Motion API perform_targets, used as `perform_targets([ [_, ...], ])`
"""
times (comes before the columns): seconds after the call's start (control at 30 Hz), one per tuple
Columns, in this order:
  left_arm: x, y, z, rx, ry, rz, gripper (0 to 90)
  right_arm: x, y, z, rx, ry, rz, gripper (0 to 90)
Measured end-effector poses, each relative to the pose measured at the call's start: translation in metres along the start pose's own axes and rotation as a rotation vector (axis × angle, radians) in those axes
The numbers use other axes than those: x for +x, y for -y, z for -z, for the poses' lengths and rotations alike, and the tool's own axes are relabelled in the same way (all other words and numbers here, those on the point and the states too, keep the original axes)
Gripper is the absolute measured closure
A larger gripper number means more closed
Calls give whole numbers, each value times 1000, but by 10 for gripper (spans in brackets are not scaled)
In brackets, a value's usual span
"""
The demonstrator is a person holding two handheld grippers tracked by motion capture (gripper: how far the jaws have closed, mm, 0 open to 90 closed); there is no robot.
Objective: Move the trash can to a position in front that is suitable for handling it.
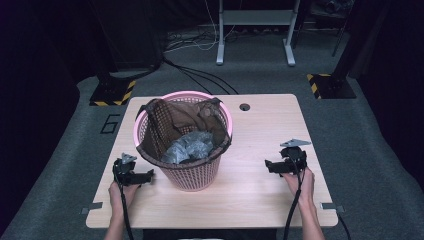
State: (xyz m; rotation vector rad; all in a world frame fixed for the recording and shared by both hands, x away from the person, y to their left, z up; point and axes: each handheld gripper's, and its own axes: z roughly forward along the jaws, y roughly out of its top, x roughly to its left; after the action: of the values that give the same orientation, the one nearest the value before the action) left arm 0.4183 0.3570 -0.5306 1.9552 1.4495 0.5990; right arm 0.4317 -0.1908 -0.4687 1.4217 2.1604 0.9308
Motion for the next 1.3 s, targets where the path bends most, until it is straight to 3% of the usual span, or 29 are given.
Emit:
perform_targets([
  [0.53,0,0,0,-2,1,1,3,23,-47,3,17,-82,118,87],
  [1.3,0,0,0,-2,2,1,3,38,-95,14,-1,-143,165,104],
])
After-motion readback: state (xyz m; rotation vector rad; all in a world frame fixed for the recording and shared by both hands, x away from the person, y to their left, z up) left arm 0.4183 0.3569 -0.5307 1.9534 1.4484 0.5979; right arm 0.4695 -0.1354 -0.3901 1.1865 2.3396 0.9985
